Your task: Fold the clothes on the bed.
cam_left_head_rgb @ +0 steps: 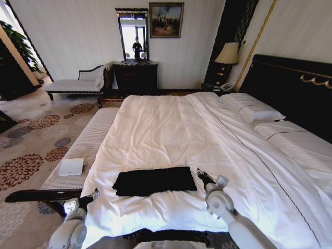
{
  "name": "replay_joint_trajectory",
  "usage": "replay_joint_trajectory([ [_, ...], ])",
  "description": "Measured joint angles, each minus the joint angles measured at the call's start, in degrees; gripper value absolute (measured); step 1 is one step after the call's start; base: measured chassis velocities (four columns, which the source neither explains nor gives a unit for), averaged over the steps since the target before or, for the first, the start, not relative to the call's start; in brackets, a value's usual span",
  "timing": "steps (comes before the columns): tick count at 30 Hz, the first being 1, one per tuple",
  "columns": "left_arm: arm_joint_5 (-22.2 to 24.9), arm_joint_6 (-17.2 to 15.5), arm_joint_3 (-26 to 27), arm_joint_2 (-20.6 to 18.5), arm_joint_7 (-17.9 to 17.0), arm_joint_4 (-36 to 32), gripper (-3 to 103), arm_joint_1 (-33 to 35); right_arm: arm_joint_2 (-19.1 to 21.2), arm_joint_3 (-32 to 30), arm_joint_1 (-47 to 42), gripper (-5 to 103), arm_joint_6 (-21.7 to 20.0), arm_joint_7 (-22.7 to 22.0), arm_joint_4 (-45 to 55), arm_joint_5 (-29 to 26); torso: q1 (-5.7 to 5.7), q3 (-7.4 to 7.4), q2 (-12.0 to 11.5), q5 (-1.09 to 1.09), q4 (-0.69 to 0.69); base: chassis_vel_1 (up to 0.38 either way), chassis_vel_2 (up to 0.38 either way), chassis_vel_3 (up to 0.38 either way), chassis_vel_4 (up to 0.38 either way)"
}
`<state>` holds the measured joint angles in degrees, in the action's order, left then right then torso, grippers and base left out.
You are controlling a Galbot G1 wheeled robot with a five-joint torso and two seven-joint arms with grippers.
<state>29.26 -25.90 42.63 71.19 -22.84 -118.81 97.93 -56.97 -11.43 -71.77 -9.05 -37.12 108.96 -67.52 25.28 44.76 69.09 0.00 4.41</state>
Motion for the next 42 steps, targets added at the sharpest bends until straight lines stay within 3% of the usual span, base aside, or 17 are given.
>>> replay_joint_trajectory([
  [3, 0.9, 0.1, 0.3, 0.1, 0.3, -0.8, 100, -0.1, 0.3, 1.1, 1.8, 66, -0.8, 3.9, -2.3, -1.9, 0.0, 0.0, 0.0, 0.0, 0.01, 0.0, 0.0, 0.0, 0.0],
  [4, 1.8, 0.8, 0.9, 0.1, 0.9, -1.3, 100, 0.0, 0.3, 1.8, 3.0, 77, -1.2, 6.0, -3.6, -2.6, 0.0, 0.0, 0.0, 0.01, 0.01, 0.0, 0.0, 0.0, 0.0],
  [5, 2.0, 1.1, 1.2, 0.2, 1.2, -1.5, 100, 0.1, 0.2, 2.0, 3.5, 77, -1.4, 6.6, -4.0, -2.8, 0.0, 0.0, 0.0, 0.01, 0.01, 0.0, 0.0, 0.0, 0.0],
  [6, 2.0, 1.1, 1.2, 0.2, 1.2, -1.5, 100, 0.1, 0.2, 2.0, 3.5, 77, -1.4, 6.6, -4.0, -2.8, 0.0, 0.0, 0.0, 0.01, 0.01, 0.0, 0.0, 0.0, 0.0],
  [10, 2.5, 2.2, 2.5, 0.3, 1.7, -1.6, 100, 0.8, -0.3, 2.8, 4.6, 97, -2.1, 7.8, -4.8, -3.5, 0.0, 0.0, 0.0, 0.0, 0.01, 0.0, 0.0, 0.0, 0.0],
  [14, 2.7, 2.4, 2.8, 0.4, 1.6, -1.5, 100, 1.0, -0.9, 3.9, 5.4, 101, -2.1, 8.3, -5.9, -2.4, 0.0, 0.0, 0.0, 0.0, 0.0, 0.0, 0.0, 0.0, 0.0],
  [16, 2.7, 2.4, 2.8, 0.4, 1.6, -1.5, 100, 1.0, -1.1, 4.1, 5.7, 97, -2.1, 8.4, -6.4, -2.0, 0.0, 0.0, 0.0, 0.0, 0.0, 0.0, 0.0, 0.0, 0.0],
  [19, 2.7, 2.4, 2.7, 0.5, 1.6, -1.5, 100, 1.0, -1.6, 4.6, 6.1, 82, -2.1, 8.7, -8.0, -0.6, 0.0, 0.0, 0.0, 0.0, 0.0, 0.0, 0.0, 0.0, 0.0],
  [22, 2.7, 2.4, 2.7, 0.5, 1.6, -1.6, 100, 1.0, -1.7, 4.6, 6.1, 76, -2.1, 8.8, -8.4, -0.3, 0.0, 0.0, 0.0, 0.0, 0.01, 0.0, 0.0, 0.0, 0.0],
  [25, 2.7, 2.6, 2.7, 0.5, 1.6, -1.7, 100, 1.3, -1.8, 4.5, 5.9, 60, -1.9, 9.0, -8.5, 0.2, 0.0, 0.0, 0.0, 0.0, 0.01, 0.0, 0.0, 0.0, 0.0],
  [27, 2.7, 2.6, 2.7, 0.5, 1.6, -1.7, 100, 1.3, -1.8, 4.5, 5.9, 60, -1.9, 9.0, -8.5, 0.3, 0.0, 0.0, 0.0, 0.0, 0.01, 0.0, 0.0, 0.0, 0.0],
  [30, 2.7, 2.7, 2.7, 0.6, 1.6, -1.7, 100, 1.6, -2.1, 4.4, 5.8, 43, -1.2, 9.1, -8.5, 1.1, 0.0, 0.0, 0.0, 0.0, 0.01, 0.0, 0.0, 0.0, 0.0],
  [31, 2.7, 2.7, 2.7, 0.6, 1.6, -1.7, 100, 1.6, -2.1, 4.4, 5.8, 43, -1.2, 9.1, -8.5, 1.1, 0.0, 0.0, 0.0, 0.0, 0.01, 0.0, 0.0, 0.0, 0.0],
  [38, 2.5, 2.6, 2.6, 1.1, 1.3, -2.0, 100, 2.2, -2.4, 4.4, 6.9, 11, -0.3, 10.2, -9.6, 1.7, 0.0, 0.0, 0.0, 0.01, 0.01, 0.0, 0.0, 0.0, 0.0],
  [40, 2.4, 2.5, 2.6, 1.1, 1.2, -2.0, 100, 2.3, -2.4, 4.4, 7.2, 11, -0.2, 10.3, -9.7, 1.7, 0.0, 0.0, 0.0, 0.0, 0.0, 0.0, 0.0, 0.0, 0.0],
  [42, 2.3, 2.4, 2.3, 1.4, 0.9, -2.0, 100, 2.4, -2.5, 4.4, 7.9, 2, 0.2, 10.5, -10.2, 1.6, 0.0, 0.0, 0.0, 0.0, 0.01, 0.0, 0.0, 0.0, 0.0],
])
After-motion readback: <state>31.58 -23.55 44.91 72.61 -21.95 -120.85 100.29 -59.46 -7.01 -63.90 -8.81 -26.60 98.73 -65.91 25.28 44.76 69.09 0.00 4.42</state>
